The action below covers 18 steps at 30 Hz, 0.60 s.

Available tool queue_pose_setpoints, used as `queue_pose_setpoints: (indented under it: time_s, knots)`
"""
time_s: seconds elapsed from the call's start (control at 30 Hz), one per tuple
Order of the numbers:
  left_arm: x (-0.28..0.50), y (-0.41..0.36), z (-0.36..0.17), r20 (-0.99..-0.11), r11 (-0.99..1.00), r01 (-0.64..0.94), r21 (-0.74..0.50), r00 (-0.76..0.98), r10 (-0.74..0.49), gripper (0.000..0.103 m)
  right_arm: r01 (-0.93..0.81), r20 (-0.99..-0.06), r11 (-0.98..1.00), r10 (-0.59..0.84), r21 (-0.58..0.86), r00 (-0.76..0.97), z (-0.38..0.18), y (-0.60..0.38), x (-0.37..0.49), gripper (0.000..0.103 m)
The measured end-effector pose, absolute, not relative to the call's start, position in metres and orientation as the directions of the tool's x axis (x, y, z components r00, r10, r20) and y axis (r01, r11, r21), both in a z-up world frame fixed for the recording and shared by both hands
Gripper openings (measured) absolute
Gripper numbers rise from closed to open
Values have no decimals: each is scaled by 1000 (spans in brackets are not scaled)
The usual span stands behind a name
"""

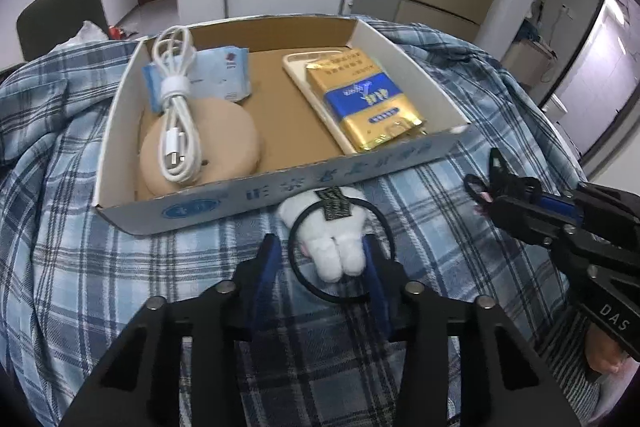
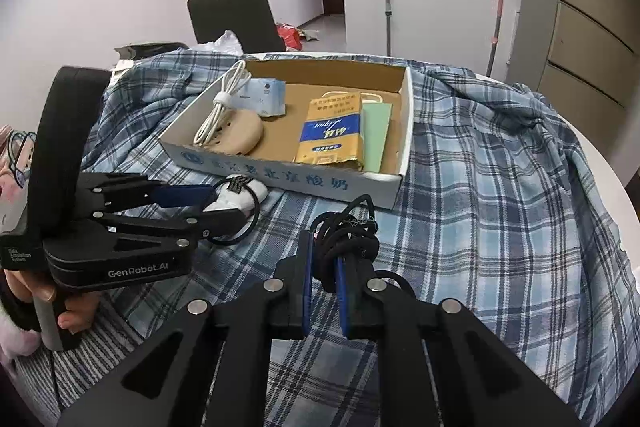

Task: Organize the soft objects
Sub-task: 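Carry the plush toy into the box with the left gripper while the right drops the black cable there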

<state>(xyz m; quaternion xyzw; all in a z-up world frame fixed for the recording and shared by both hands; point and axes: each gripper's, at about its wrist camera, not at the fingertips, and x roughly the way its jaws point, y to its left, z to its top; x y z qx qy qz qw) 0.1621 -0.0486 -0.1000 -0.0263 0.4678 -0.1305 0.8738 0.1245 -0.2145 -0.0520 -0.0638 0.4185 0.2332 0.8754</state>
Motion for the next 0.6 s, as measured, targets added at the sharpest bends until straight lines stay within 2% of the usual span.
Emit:
queue_pose_setpoints:
  time_s: [0.1,0.27,0.47,0.6]
  knots:
    - [159,-49,-98,-798,964,211,-165,546,-256,19,-474,-767,876,362,87,529,-55,-212,124,10]
    - [147,-50,-81,-737,959,242,-150,618,-272,18,-474,-765,875,371,97,527,-55,-214,123,10]
    - [115,-49,-49,-571,948,297,-117,761,-309,18,-478,-738,875,369,71,566,-50,-214,115,10]
    - [99,-50,-35,-480,956,287,-61,831,-281,18,-480,-706,874,385,73,594,-44,-218,111,10]
